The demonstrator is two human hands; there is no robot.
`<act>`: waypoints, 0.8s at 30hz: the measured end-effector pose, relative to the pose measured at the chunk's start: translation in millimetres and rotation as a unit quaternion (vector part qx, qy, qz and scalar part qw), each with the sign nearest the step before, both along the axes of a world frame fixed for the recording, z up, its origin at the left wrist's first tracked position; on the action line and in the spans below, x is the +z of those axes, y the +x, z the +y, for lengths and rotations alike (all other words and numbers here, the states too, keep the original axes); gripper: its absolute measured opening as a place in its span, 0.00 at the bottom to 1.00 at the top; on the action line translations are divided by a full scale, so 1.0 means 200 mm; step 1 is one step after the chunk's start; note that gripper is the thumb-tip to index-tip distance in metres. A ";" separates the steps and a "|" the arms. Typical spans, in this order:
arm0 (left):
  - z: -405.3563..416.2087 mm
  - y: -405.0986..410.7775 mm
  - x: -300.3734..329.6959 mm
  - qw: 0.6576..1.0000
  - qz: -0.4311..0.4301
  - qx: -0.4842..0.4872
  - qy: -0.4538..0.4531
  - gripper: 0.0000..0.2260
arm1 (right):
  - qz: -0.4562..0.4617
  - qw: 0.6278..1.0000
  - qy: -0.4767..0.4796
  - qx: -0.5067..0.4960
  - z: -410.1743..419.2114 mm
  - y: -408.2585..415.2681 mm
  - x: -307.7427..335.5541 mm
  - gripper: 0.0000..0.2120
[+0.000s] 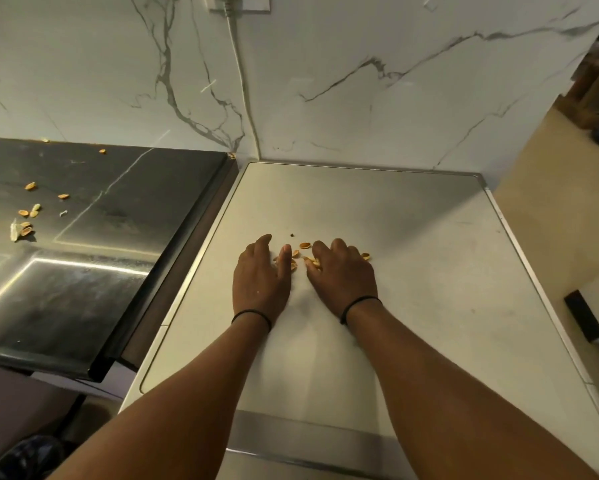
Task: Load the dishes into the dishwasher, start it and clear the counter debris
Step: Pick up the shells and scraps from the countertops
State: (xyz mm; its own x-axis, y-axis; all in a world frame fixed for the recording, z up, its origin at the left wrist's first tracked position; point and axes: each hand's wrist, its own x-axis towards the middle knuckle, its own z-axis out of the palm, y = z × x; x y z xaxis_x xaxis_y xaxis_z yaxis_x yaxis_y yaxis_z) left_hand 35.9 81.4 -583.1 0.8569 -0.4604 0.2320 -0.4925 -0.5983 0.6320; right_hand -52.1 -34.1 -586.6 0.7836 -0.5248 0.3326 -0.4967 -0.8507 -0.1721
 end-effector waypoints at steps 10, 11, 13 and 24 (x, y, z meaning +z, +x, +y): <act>-0.03 -0.01 0.02 1.000 -0.012 -0.002 0.007 0.22 | -0.023 0.999 -0.029 -0.034 0.02 0.00 0.02 0.08; -0.03 -0.02 0.03 1.000 -0.015 -0.002 0.008 0.21 | -0.041 0.998 -0.039 -0.042 0.03 0.00 0.01 0.08; -0.03 -0.03 0.03 1.000 -0.021 -0.002 0.011 0.21 | -0.069 0.995 -0.057 -0.043 0.03 -0.01 -0.01 0.09; -0.02 -0.04 0.00 0.978 -0.126 -0.051 0.155 0.26 | -0.185 0.958 0.011 -0.219 -0.03 -0.05 -0.02 0.08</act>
